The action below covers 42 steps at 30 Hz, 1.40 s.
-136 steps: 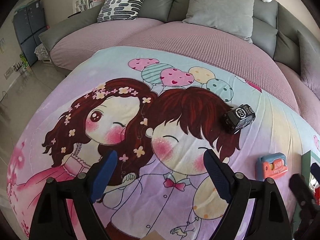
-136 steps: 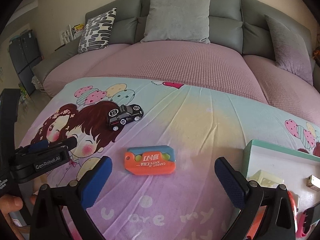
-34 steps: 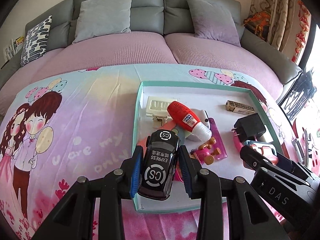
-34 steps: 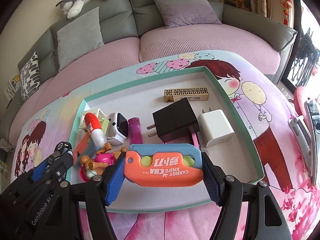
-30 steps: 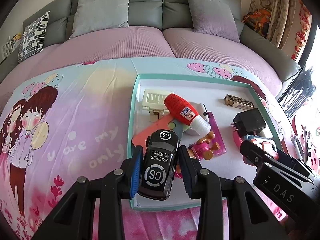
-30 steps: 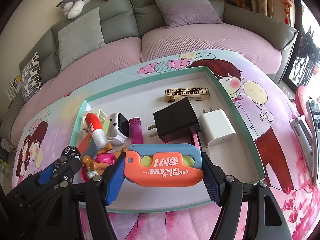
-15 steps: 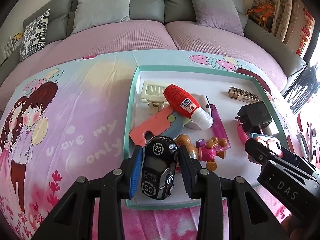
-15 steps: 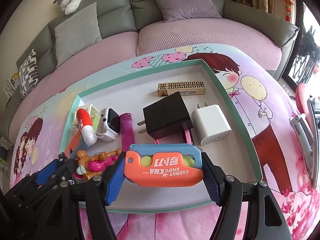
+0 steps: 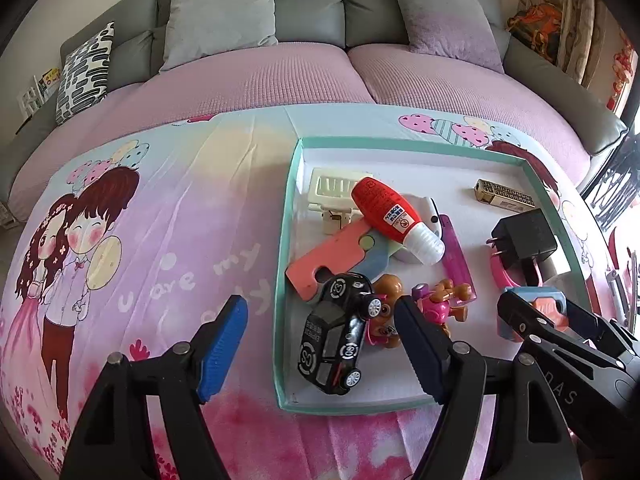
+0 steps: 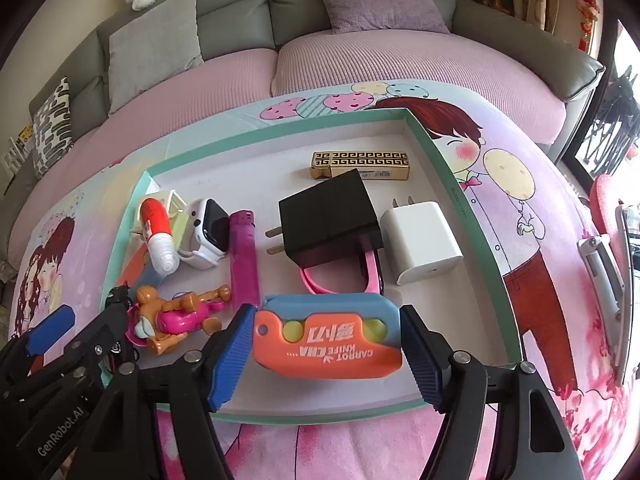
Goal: Organize rigid objects
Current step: 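Open right tool to drop the toy knife while left releases the toy car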
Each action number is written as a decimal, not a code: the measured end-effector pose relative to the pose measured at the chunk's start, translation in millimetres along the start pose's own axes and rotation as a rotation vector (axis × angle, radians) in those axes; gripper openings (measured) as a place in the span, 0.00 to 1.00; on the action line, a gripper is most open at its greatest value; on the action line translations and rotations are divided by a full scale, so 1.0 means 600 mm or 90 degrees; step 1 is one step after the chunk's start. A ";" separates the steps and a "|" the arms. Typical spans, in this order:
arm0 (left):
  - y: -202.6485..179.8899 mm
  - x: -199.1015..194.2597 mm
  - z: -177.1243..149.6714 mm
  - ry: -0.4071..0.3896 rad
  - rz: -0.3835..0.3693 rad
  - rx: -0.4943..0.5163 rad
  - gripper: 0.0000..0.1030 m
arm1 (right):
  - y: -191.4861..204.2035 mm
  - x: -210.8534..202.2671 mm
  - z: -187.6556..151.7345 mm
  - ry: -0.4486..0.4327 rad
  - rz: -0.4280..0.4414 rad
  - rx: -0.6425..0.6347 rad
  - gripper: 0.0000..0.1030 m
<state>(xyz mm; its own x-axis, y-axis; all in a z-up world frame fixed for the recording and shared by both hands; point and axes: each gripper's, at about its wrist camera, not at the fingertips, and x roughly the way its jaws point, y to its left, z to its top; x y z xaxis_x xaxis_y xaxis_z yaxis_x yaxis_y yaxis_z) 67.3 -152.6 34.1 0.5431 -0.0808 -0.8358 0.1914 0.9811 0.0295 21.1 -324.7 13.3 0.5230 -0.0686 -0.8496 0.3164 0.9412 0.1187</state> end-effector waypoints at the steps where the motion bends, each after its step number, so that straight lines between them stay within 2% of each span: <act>1: 0.002 -0.002 0.001 -0.002 0.003 -0.003 0.74 | 0.001 -0.002 0.000 -0.002 0.001 -0.001 0.74; 3: 0.009 -0.005 0.002 -0.007 0.010 -0.011 0.75 | 0.006 -0.004 0.000 -0.005 0.002 -0.011 0.78; 5: 0.018 -0.009 0.004 -0.015 0.015 -0.027 0.77 | 0.013 -0.005 0.000 -0.008 0.007 -0.023 0.92; 7: 0.031 -0.011 0.006 -0.022 0.025 -0.046 0.87 | 0.020 -0.005 0.000 -0.011 0.003 -0.035 0.99; 8: 0.038 -0.012 0.006 -0.026 0.030 -0.055 0.87 | 0.022 -0.006 -0.001 -0.013 0.001 -0.041 1.00; 24: 0.117 -0.038 -0.011 -0.055 0.089 -0.129 0.88 | 0.058 -0.027 -0.008 -0.036 -0.002 -0.078 1.00; 34: 0.166 -0.039 -0.041 -0.017 0.110 -0.138 0.88 | 0.090 -0.048 -0.015 -0.054 -0.021 -0.098 1.00; 38: 0.170 -0.030 -0.044 -0.001 0.092 -0.138 0.88 | 0.104 -0.047 -0.018 -0.048 -0.029 -0.112 1.00; 42: 0.160 -0.023 -0.047 0.006 0.091 -0.111 0.88 | 0.111 -0.047 -0.021 -0.044 -0.027 -0.110 1.00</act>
<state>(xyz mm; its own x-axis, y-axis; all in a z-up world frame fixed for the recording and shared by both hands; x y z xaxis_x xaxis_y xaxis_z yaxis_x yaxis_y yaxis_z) 55.2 -52.6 33.3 0.5470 0.0615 -0.8349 -0.0313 0.9981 0.0530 17.3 -255.8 38.4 0.5670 -0.1265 -0.8139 0.2024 0.9792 -0.0112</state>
